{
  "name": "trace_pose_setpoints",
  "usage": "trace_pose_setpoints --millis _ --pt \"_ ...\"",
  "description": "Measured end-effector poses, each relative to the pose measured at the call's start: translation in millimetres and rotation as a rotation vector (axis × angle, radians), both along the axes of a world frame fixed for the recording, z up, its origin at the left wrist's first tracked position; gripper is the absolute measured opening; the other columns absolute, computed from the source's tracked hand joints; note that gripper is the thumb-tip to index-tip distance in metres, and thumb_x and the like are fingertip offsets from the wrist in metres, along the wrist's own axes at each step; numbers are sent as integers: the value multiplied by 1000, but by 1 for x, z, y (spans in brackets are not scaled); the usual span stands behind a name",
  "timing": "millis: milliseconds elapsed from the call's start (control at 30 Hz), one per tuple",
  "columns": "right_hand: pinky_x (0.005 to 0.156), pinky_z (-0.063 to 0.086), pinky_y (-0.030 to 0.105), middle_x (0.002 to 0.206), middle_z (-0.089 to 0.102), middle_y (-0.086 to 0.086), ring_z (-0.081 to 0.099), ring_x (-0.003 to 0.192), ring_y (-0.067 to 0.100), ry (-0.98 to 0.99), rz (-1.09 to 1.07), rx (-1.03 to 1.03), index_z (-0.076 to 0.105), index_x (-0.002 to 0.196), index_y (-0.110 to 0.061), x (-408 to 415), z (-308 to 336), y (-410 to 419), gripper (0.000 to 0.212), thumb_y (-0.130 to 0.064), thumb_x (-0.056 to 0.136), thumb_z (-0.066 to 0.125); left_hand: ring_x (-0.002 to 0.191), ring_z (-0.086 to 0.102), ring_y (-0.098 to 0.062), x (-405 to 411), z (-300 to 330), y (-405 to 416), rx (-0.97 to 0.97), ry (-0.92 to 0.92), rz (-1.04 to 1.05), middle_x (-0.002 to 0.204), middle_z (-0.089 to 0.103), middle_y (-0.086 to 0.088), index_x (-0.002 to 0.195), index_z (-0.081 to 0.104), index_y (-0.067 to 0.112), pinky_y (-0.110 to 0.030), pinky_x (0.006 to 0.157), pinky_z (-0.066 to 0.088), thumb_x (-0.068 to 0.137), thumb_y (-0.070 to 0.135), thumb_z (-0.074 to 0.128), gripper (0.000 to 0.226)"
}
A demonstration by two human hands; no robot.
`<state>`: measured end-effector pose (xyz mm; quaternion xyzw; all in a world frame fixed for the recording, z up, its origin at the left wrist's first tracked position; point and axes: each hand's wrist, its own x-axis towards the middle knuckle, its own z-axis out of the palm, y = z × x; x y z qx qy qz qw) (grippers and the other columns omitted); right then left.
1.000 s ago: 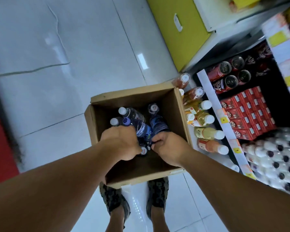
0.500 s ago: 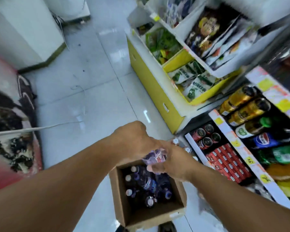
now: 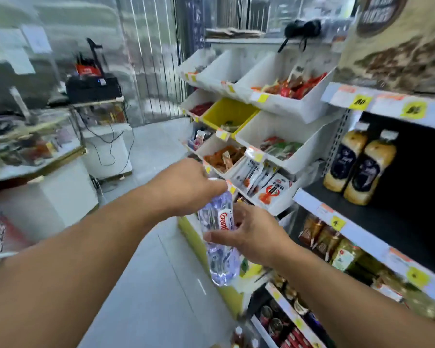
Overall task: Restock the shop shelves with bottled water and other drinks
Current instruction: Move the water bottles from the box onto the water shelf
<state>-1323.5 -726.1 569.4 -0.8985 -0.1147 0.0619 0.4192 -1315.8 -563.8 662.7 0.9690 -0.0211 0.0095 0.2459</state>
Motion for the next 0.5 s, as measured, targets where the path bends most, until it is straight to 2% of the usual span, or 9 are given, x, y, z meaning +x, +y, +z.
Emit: trace_pose_setpoints --millis 67,133,200,300,400,500 --pt "56 42 27 62 60 -21 56 62 1 -102 -48 -28 58 79 -35 -7 53 -10 47 -74 63 77 57 49 -23 -9 48 -13 -49 -122 -25 68 62 -15 75 65 2 -29 51 34 85 46 60 45" --pt "56 44 31 69 63 -15 61 66 7 -207 -95 -58 59 83 -36 -14 100 -20 54 -81 59 73 54 48 -22 -19 90 -27 -108 -210 -55 59 56 -8 68 63 5 -29 50 33 86 47 60 45" --pt "56 46 32 72 66 -12 63 67 9 -301 -126 -85 60 88 -35 -24 141 -33 57 -84 59 70 55 52 -23 -26 126 -42 -170 -285 -104 59 58 -5 72 67 8 -29 52 36 87 50 60 45" --pt "48 38 28 59 59 -12 56 55 5 -389 -195 -92 55 81 -31 -47 194 -59 52 -79 66 71 63 60 -20 -40 172 -71 -239 -404 -178 69 68 -3 82 74 14 -31 56 39 88 54 60 43" --pt "47 41 30 58 61 -6 57 51 8 -441 -258 -122 54 74 -27 -69 233 -86 55 -80 67 70 47 51 -9 -58 202 -104 -337 -505 -243 53 60 6 78 72 14 -28 51 37 90 52 59 42" --pt "48 47 34 62 61 -4 59 55 12 -491 -342 -163 55 75 -27 -88 258 -112 61 -86 64 65 59 62 -17 -69 220 -134 -404 -572 -305 68 69 -2 77 72 13 -37 61 49 91 49 58 41"
